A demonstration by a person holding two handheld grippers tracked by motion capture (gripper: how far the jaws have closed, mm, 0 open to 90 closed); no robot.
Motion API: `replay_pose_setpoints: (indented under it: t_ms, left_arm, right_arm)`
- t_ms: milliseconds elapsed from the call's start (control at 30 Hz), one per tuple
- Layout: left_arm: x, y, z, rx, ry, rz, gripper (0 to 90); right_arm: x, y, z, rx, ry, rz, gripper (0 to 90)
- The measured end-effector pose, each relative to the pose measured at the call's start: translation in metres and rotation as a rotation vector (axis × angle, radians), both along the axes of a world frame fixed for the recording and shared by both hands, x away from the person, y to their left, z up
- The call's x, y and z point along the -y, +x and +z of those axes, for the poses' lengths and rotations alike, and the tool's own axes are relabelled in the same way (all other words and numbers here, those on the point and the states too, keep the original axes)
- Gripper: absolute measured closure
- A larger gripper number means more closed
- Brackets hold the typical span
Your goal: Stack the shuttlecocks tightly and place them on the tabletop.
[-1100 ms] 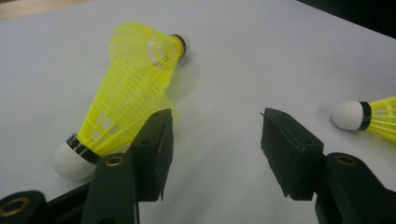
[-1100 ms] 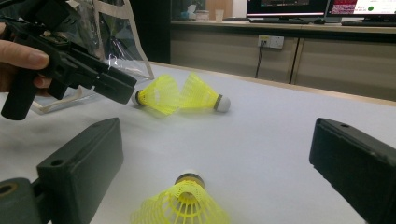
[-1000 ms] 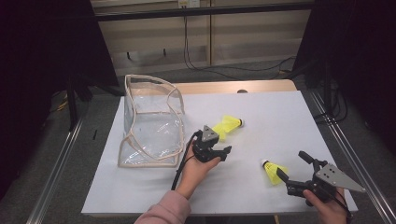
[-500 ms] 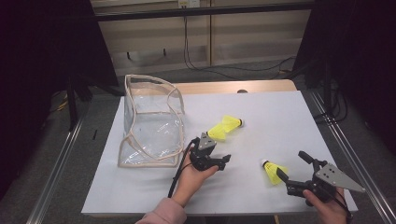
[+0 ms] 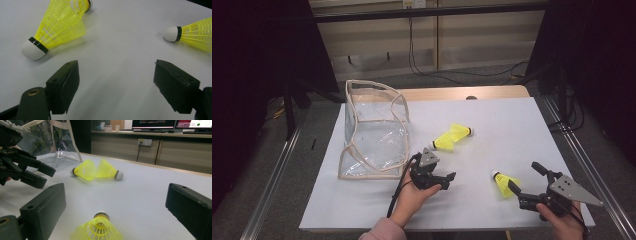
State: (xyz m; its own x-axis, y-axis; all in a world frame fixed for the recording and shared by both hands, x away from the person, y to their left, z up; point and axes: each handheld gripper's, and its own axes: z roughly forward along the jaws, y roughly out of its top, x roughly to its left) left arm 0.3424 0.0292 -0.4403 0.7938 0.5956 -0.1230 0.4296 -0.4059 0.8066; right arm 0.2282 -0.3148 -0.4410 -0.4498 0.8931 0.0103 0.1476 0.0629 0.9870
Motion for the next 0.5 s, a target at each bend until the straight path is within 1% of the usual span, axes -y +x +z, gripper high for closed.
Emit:
replay_pose_setpoints:
  t_ms: [33,133,167,200,233,267,300,367,433,467,500]
  left_arm:
    - [-0.002,0.0,-0.001,0.012,0.001,-0.005,20.4]
    - [-0.006,-0.002,0.0,0.007,0.011,-0.009,18.0]
    - [-0.007,-0.002,-0.001,0.01,0.01,-0.006,18.0]
    - [-0.009,-0.002,-0.001,0.016,0.019,-0.008,18.0]
    - [-0.009,-0.003,-0.001,0.007,0.009,-0.004,17.9]
    - [-0.01,-0.003,-0.001,0.009,0.009,-0.01,17.6]
    - [-0.011,-0.004,-0.001,-0.001,0.023,-0.008,17.5]
    - [-0.012,-0.006,-0.002,0.006,0.007,-0.016,17.0]
    - [-0.013,-0.007,-0.001,0.004,0.013,-0.024,16.7]
    - [-0.013,-0.008,-0.002,0.003,0.005,-0.023,16.7]
    - [-0.014,-0.009,-0.002,0.009,0.004,-0.03,16.6]
  right_arm:
    - [0.0,0.0,0.0,-0.001,0.001,0.0,2.8]
    - [0.0,0.0,0.0,0.001,-0.002,0.002,2.8]
    - [0.0,0.0,0.0,0.001,-0.002,0.003,2.8]
    - [0.0,0.0,0.0,0.001,-0.002,0.003,2.8]
    - [-0.001,0.0,0.0,0.001,0.0,0.002,2.8]
    - [-0.001,0.0,0.0,0.001,0.001,0.002,2.8]
    - [-0.001,0.0,0.0,0.001,0.002,0.002,2.8]
    - [-0.001,0.0,0.0,0.0,-0.001,0.002,2.9]
    - [-0.001,0.0,0.0,0.002,0.003,0.005,2.9]
    - [-0.001,0.0,0.0,0.002,0.003,0.005,2.8]
    - [-0.001,0.0,0.0,0.003,0.001,0.004,2.9]
